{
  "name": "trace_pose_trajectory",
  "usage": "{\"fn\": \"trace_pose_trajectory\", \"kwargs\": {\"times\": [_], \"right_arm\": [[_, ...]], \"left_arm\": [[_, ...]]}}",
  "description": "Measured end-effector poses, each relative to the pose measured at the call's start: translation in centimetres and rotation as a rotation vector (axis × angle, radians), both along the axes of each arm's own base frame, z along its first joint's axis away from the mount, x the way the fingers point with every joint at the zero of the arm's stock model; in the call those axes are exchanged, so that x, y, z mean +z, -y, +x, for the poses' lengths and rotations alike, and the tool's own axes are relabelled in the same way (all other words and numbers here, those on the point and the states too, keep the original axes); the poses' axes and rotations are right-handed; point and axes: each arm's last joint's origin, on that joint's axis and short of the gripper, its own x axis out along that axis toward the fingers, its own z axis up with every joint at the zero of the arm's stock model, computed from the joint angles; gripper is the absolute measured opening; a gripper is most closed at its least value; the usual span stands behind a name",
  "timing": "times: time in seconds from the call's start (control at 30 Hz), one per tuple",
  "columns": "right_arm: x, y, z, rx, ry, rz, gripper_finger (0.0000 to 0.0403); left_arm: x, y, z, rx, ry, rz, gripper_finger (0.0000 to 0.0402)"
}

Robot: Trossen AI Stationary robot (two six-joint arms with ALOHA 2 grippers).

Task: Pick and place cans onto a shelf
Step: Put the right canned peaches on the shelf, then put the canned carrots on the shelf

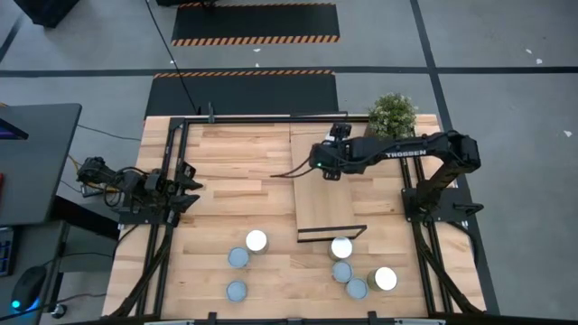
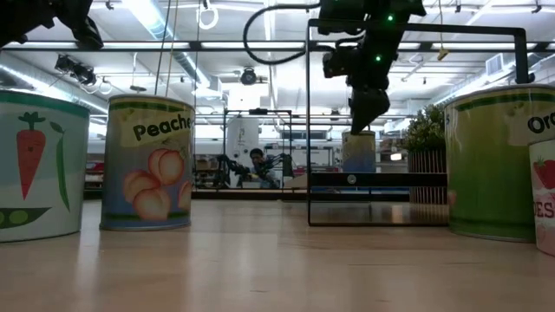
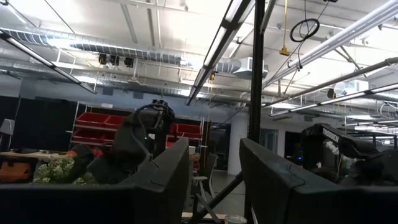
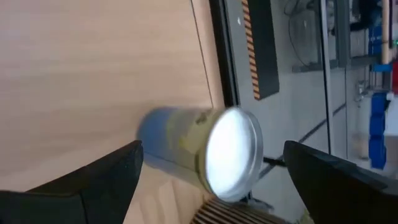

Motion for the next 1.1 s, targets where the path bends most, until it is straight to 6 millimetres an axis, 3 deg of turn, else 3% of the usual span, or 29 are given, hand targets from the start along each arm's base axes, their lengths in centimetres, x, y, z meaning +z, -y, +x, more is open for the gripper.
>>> {"fn": "trace_pose_trajectory", "kwargs": {"times": [0.37, 0.57, 0.7, 0.83, 1.1], "right_arm": [[-1.6, 2.7, -0.5, -0.05, 0.002, -0.045, 0.0396], [-0.9, 3.4, -0.4, -0.047, 0.017, -0.055, 0.0396], [1.6, 1.1, -0.2, 0.003, 0.08, 0.007, 0.0396], [4.2, -2.0, -0.2, 0.048, 0.196, 0.213, 0.0396], [8.9, -10.3, -1.9, 0.162, 0.412, 0.401, 0.0396]], "left_arm": [[0.0, 0.0, 0.0, 0.0, 0.0, 0.0, 0.0149], [0.0, 0.0, 0.0, 0.0, 0.0, 0.0, 0.0149], [0.0, 0.0, 0.0, 0.0, 0.001, -0.001, 0.0149], [0.0, 0.0, 0.0, 0.0, 0.001, 0.0, 0.0149], [0.1, 0.0, 0.0, 0.02, 0.007, 0.03, 0.0149]]}}
